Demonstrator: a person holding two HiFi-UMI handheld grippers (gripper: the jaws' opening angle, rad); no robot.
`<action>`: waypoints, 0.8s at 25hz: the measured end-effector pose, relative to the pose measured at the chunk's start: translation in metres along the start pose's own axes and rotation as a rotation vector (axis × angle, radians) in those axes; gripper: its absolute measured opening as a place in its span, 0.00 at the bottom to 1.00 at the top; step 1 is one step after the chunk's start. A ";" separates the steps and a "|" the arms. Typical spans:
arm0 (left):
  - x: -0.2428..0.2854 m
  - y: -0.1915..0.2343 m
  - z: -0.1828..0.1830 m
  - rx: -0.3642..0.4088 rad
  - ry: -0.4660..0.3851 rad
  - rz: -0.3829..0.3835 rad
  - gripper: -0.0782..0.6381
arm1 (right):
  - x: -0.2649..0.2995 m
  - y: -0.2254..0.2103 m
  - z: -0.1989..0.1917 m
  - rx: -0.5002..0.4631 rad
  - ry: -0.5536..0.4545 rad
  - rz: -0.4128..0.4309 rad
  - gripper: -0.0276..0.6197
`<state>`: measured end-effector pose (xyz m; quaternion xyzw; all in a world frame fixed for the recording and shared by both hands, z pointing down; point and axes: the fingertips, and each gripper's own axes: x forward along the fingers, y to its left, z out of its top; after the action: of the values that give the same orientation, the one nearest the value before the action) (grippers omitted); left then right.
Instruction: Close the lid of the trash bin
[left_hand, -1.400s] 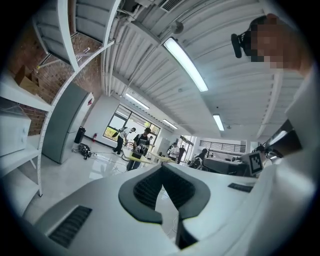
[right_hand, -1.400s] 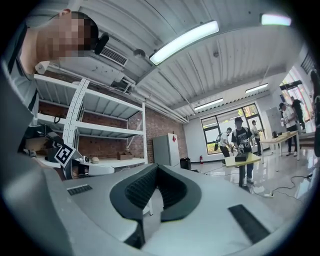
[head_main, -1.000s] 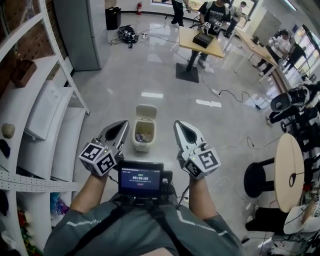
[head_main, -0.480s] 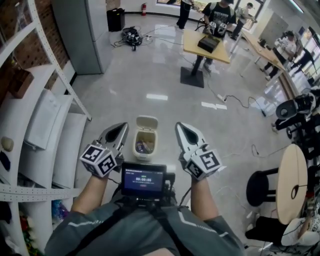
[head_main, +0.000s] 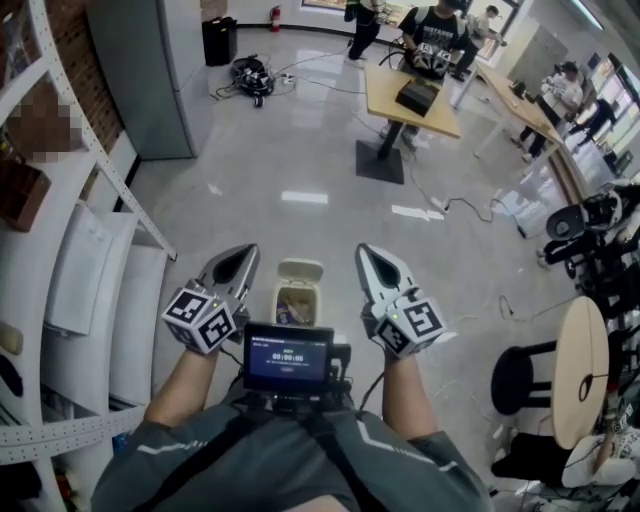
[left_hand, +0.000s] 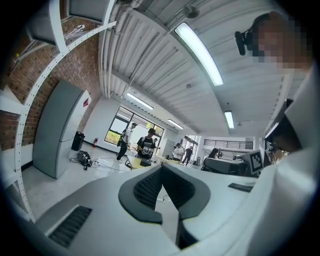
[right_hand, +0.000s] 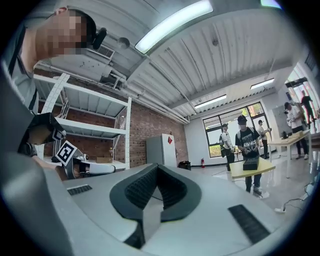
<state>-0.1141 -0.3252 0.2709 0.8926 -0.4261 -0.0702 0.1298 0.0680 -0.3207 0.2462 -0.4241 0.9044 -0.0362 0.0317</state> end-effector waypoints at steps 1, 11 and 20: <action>0.004 0.010 0.002 -0.005 -0.003 -0.007 0.11 | 0.011 -0.002 0.000 0.003 0.005 -0.008 0.04; 0.034 0.072 0.002 -0.061 0.010 -0.037 0.11 | 0.081 -0.010 -0.010 0.006 0.046 -0.016 0.04; 0.085 0.086 -0.023 -0.026 0.105 0.005 0.11 | 0.109 -0.058 -0.031 0.055 0.064 0.006 0.05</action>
<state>-0.1191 -0.4396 0.3172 0.8923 -0.4197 -0.0283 0.1636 0.0402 -0.4401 0.2799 -0.4191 0.9048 -0.0743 0.0147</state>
